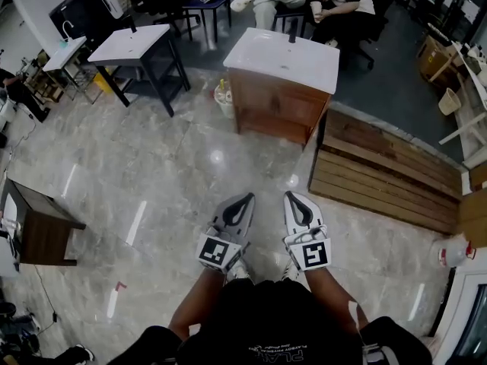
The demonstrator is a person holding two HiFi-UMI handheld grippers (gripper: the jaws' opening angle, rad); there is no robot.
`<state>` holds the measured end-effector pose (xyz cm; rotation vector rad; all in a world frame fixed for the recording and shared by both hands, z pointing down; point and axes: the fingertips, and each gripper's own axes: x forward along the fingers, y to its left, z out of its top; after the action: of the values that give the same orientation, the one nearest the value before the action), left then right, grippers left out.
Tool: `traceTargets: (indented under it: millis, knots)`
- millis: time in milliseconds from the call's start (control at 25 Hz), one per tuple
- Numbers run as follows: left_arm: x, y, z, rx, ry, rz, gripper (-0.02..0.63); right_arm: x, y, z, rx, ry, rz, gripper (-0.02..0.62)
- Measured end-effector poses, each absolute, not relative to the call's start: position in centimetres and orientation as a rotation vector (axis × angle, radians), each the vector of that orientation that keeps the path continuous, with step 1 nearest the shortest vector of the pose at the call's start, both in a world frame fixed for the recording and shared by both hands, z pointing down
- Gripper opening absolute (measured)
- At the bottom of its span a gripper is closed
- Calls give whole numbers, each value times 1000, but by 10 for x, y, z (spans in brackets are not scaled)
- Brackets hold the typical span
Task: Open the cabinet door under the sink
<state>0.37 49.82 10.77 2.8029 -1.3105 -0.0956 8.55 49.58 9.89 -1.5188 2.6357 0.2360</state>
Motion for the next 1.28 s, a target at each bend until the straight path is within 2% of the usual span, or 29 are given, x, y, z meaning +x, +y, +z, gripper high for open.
traceTargets:
  millis: [360,640,1280]
  knots:
    - [-46,489,109,2828,-1242,-124,21,37,499,103,-1596,2633,230,21]
    - [-54,474,118,2805,-1240,-130,21,30,482,106,-1590,2636,227,21]
    - [3,343,117,2820,-1231,-72,21,71,350,115,-1530,2636,194,21]
